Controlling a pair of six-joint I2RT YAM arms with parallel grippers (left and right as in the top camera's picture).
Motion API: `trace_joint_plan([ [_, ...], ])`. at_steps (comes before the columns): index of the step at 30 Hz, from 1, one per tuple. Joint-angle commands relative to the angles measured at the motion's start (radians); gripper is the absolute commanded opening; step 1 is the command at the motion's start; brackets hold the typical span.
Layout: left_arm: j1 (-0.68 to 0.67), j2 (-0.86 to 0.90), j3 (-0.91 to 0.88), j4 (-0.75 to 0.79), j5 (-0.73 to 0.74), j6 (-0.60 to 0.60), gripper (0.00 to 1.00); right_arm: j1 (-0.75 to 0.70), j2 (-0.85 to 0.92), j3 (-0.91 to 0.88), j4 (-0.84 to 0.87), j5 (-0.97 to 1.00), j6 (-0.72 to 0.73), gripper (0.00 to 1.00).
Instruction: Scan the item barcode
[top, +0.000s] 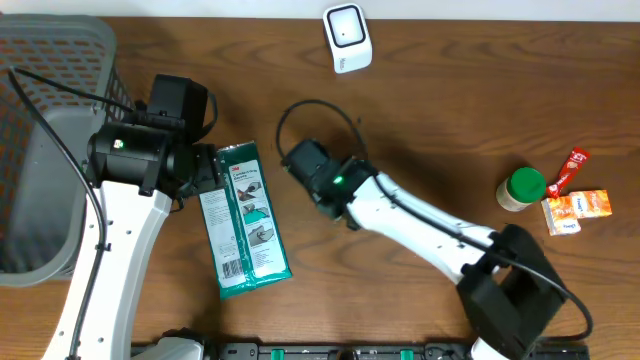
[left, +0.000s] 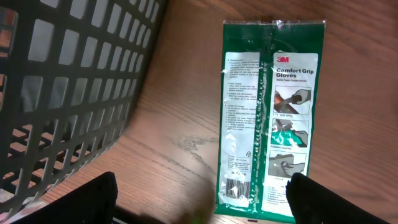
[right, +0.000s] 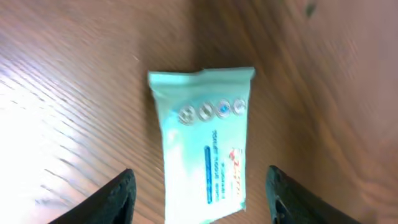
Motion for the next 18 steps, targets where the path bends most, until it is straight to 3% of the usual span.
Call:
trace_joint_plan([
  [1, 0.002, -0.001, 0.004, -0.003, -0.013, 0.002, 0.88, -0.082, -0.003, 0.006, -0.025, -0.142, 0.01, 0.65],
  [4, 0.002, -0.001, 0.004, -0.003, -0.013, 0.002, 0.88, -0.154, -0.003, 0.005, -0.029, -0.328, 0.011, 0.64],
  [5, 0.002, -0.001, 0.004, -0.003, -0.013, 0.002, 0.88, -0.179, -0.003, 0.005, -0.029, -0.415, 0.011, 0.56],
  [6, 0.002, -0.001, 0.004, -0.003, -0.013, 0.002, 0.88, -0.193, -0.003, 0.005, -0.029, -0.48, 0.013, 0.4],
  [8, 0.002, -0.001, 0.004, -0.003, -0.013, 0.002, 0.88, -0.203, -0.003, 0.005, -0.031, -0.506, 0.038, 0.35],
  [18, 0.002, -0.001, 0.004, -0.003, -0.013, 0.002, 0.88, -0.089, -0.003, -0.027, -0.028, -0.151, 0.037, 0.48],
])
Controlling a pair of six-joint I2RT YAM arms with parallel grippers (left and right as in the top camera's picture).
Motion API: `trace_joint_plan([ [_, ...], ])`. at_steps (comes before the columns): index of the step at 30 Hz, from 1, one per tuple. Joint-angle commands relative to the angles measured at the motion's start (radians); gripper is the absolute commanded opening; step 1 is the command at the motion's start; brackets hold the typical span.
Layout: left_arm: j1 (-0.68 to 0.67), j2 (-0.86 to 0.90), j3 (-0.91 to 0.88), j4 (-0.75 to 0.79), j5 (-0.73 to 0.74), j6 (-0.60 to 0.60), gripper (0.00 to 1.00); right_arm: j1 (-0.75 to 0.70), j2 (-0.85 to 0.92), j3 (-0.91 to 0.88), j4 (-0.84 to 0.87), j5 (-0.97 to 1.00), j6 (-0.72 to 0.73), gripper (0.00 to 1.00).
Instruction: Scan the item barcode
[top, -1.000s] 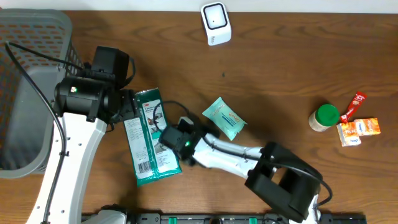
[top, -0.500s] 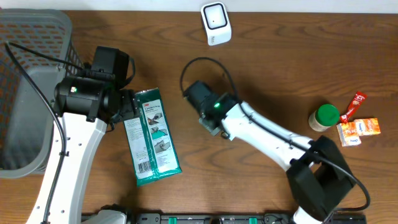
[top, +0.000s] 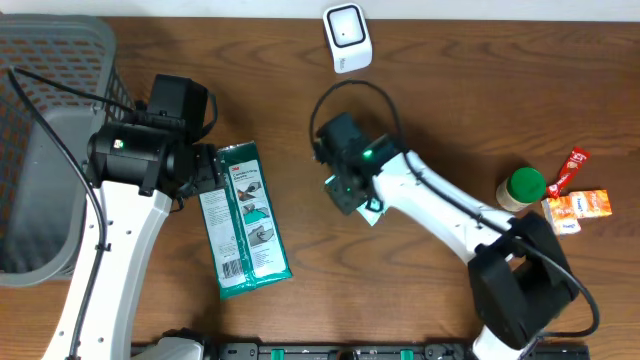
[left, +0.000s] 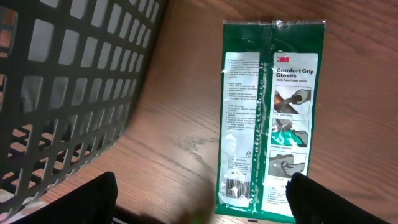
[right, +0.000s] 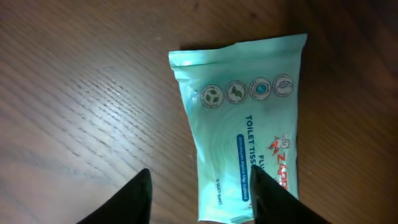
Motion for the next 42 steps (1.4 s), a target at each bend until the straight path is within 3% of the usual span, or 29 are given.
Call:
trace_joint_plan([
  [1, 0.002, -0.001, 0.004, -0.003, -0.013, 0.002, 0.88, 0.055, -0.004, -0.039, 0.004, 0.216, 0.011, 0.49],
  [9, 0.002, -0.001, 0.004, -0.003, -0.013, 0.002, 0.88, 0.093, -0.004, -0.179, 0.144, 0.307, 0.01, 0.51],
  [17, 0.002, -0.001, 0.004, -0.003, -0.013, 0.002, 0.88, 0.093, -0.004, -0.315, 0.343, 0.355, -0.043, 0.61],
  [22, 0.002, -0.001, 0.004, -0.003, -0.013, 0.002, 0.88, 0.095, 0.001, -0.342, 0.36, 0.351, -0.047, 0.56],
  [27, 0.002, -0.001, 0.004, -0.003, -0.013, 0.002, 0.88, 0.094, 0.015, -0.37, 0.37, 0.295, -0.08, 0.57],
  [32, 0.002, -0.001, 0.004, -0.003, -0.013, 0.002, 0.88, 0.095, 0.015, -0.372, 0.379, 0.283, -0.088, 0.43],
  [37, 0.002, -0.001, 0.004, -0.003, -0.013, 0.002, 0.88, 0.095, 0.015, -0.372, 0.376, 0.251, -0.13, 0.54],
  [40, 0.002, -0.001, 0.004, -0.003, -0.013, 0.002, 0.88, 0.093, 0.016, -0.377, 0.375, 0.239, -0.14, 0.43],
  [42, 0.002, -0.001, 0.004, -0.003, -0.013, 0.002, 0.88, 0.089, 0.022, -0.383, 0.382, 0.22, -0.14, 0.41],
])
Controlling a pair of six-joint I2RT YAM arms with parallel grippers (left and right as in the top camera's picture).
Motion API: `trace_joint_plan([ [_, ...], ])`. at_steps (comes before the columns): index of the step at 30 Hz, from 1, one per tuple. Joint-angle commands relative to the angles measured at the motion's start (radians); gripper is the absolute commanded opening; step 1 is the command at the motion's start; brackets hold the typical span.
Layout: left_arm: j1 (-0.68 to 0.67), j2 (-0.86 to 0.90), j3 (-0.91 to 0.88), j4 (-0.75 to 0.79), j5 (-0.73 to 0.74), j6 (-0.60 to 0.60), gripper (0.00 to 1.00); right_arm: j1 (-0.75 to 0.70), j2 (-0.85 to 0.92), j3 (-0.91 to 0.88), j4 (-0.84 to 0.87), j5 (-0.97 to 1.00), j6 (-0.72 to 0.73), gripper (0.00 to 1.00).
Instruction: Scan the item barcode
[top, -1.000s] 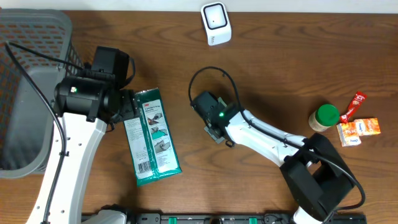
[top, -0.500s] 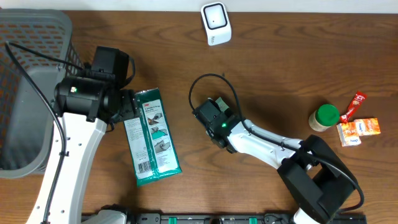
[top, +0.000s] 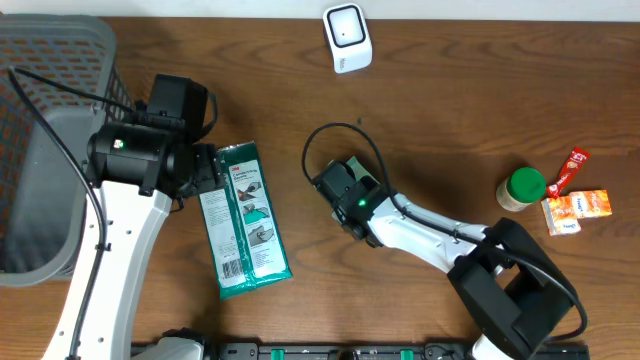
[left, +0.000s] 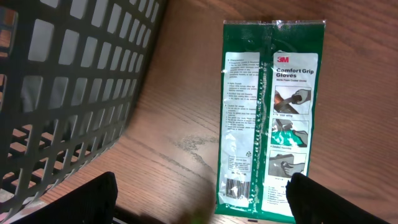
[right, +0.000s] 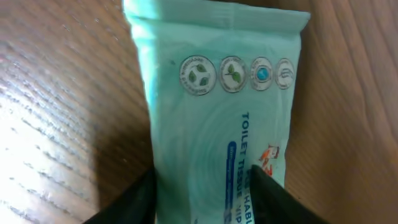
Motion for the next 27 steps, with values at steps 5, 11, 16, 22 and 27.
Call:
trace_joint_plan([
  [5, 0.002, -0.001, 0.004, -0.003, -0.013, 0.002, 0.88, -0.022, 0.068, -0.051, -0.003, -0.161, -0.024, 0.14],
  [11, 0.002, -0.001, 0.004, -0.003, -0.013, 0.002, 0.87, -0.035, -0.072, 0.079, -0.162, -0.303, -0.022, 0.01],
  [16, 0.002, -0.001, 0.004, -0.003, -0.013, 0.002, 0.88, -0.043, -0.262, 0.188, -0.278, -0.359, 0.019, 0.01],
  [22, 0.002, -0.001, 0.004, -0.003, -0.013, 0.002, 0.88, -0.1, -0.481, 0.193, -0.269, -0.489, 0.137, 0.01],
  [27, 0.002, -0.001, 0.004, -0.003, -0.013, 0.002, 0.88, -0.297, -0.602, 0.193, -0.27, -0.806, 0.192, 0.01],
])
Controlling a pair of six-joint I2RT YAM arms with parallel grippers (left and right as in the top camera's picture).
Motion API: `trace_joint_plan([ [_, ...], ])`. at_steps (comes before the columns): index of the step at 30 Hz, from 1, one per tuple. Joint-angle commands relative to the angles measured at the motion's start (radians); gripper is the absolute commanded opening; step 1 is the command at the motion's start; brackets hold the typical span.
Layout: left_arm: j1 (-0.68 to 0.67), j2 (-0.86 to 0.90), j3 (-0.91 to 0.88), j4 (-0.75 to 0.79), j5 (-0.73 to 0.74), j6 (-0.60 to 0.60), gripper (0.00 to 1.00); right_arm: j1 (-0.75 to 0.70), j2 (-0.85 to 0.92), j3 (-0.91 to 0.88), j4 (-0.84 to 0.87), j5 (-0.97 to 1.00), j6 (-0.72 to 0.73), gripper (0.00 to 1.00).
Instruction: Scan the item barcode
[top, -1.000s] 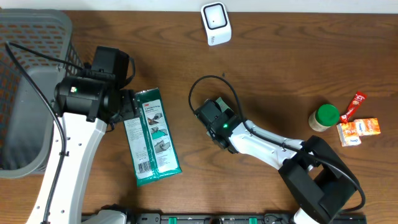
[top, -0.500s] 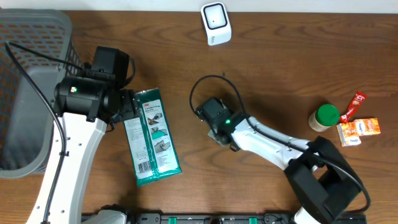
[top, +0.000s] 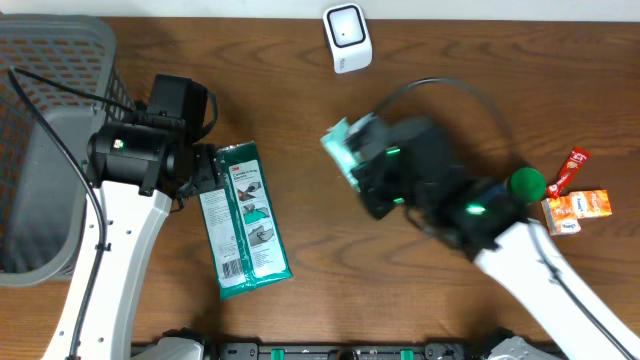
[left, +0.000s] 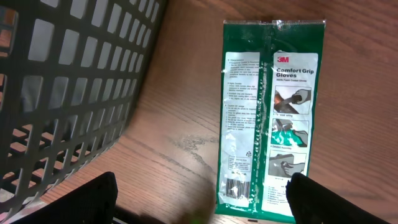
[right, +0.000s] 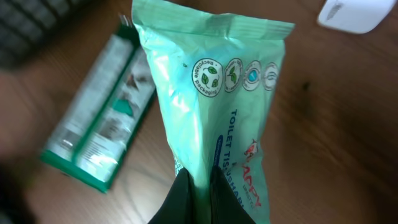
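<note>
A mint-green pack of toilet tissue wipes (right: 214, 93) hangs above the table, with my right gripper (right: 202, 180) shut on its lower part. From overhead the pack (top: 340, 148) shows at the front of the right gripper (top: 372, 172), below the white scanner (top: 346, 38). The scanner (right: 360, 15) lies past the pack's top right corner in the right wrist view. No barcode shows on the pack's visible face. My left gripper (left: 199, 202) stands open low over the table beside a dark green gloves pack (left: 270, 118).
A grey mesh basket (top: 40, 150) fills the left edge, close to the left arm. The gloves pack (top: 245, 220) lies left of centre. At the right edge stand a green-lidded jar (top: 523, 187), an orange box (top: 577, 210) and a red sachet (top: 570, 168).
My right gripper was down at the table with its fingers either side of the wipes pack. Now it is shut on the pack and holds it up off the table, farther right. The left arm is unchanged.
The wipes pack lay flat on the table with my right gripper open above it. The gripper then stood closer over it, then with its fingers around the pack. Now the pack is gripped and raised below the scanner. The left gripper stayed open by the gloves pack throughout.
</note>
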Motion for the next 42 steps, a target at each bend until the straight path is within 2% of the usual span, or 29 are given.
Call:
trace_joint_plan([
  [1, 0.002, -0.001, 0.004, -0.004, -0.013, 0.002, 0.88, -0.175, -0.06, 0.01, -0.005, -0.346, 0.076, 0.01],
  [5, 0.002, -0.001, 0.004, -0.004, -0.013, 0.002, 0.88, -0.414, -0.064, 0.009, -0.021, -0.757, 0.076, 0.01],
  [6, 0.002, -0.001, 0.004, -0.004, -0.013, 0.002, 0.88, -0.511, -0.049, 0.009, -0.035, -0.929, 0.075, 0.01],
  [9, 0.002, -0.001, 0.004, -0.004, -0.013, 0.002, 0.88, -0.613, -0.015, 0.009, -0.035, -1.128, 0.064, 0.01],
  [13, 0.002, -0.001, 0.004, -0.004, -0.013, 0.002, 0.88, -0.654, 0.034, 0.009, -0.014, -1.25, 0.064, 0.01],
  [19, 0.002, -0.001, 0.004, -0.004, -0.013, 0.002, 0.88, -0.628, 0.113, 0.009, 0.057, -1.383, 0.065, 0.01],
  [33, 0.002, -0.001, 0.004, -0.004, -0.013, 0.002, 0.88, -0.517, 0.145, 0.009, 0.186, -1.346, 0.122, 0.01],
  [37, 0.002, -0.001, 0.004, -0.004, -0.013, 0.002, 0.88, -0.477, 0.145, 0.01, 0.194, -0.933, 0.263, 0.01],
  [38, 0.002, -0.001, 0.004, -0.004, -0.013, 0.002, 0.88, -0.462, 0.145, 0.014, 0.189, -0.796, 0.278, 0.01],
  [42, 0.002, -0.001, 0.004, -0.004, -0.013, 0.002, 0.88, -0.42, 0.158, 0.089, 0.098, -0.448, 0.275, 0.01],
])
